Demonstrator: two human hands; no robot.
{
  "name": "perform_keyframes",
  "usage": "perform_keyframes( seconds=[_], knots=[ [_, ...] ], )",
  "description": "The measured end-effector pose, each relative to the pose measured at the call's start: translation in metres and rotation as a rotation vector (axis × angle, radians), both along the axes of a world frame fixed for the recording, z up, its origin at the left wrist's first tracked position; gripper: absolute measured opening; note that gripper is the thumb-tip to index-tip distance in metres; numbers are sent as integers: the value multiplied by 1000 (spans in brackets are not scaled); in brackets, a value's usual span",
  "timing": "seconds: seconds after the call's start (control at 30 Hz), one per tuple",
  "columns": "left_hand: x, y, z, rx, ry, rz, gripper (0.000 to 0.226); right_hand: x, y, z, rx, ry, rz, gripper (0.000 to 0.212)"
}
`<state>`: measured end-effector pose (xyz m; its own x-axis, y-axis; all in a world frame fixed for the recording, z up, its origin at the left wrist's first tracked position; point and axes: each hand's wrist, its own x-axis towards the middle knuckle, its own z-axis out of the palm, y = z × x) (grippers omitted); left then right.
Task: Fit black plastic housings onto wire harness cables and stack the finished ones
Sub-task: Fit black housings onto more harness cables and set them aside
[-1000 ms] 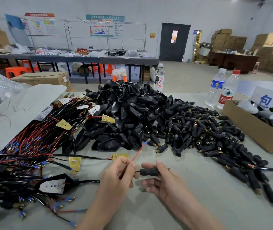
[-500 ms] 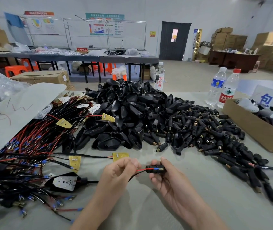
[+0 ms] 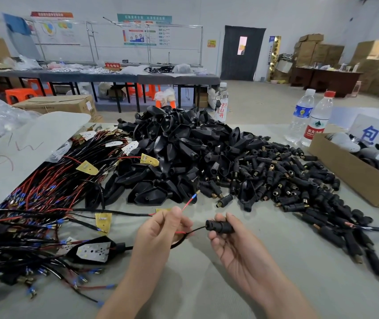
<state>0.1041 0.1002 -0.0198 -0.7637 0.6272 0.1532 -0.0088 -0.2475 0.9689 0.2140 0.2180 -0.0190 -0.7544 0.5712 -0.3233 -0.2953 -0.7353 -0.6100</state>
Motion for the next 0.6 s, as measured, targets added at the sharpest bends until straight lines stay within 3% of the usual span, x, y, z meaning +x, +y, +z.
perform_keyframes(
  seconds=[0.1, 0.2, 0.3, 0.47, 0.6],
  knots=[
    [-1, -2, -1, -62, -18, -104, 49, 0, 1, 1, -4, -5, -17, 32],
    [-4, 0, 1, 39, -166, -192, 33, 1, 3, 2, -6, -12, -29, 33],
    [-7, -4, 2, 61, -186, -269, 19, 2, 4, 0, 17, -14, -16, 41],
    [-5, -5, 1, -13, -164, -197, 33, 1, 1, 0, 84, -30, -3, 38],
    [-6, -5, -5, -134, -31, -215, 38, 2, 1, 2, 110, -48, -24, 34]
  ],
)
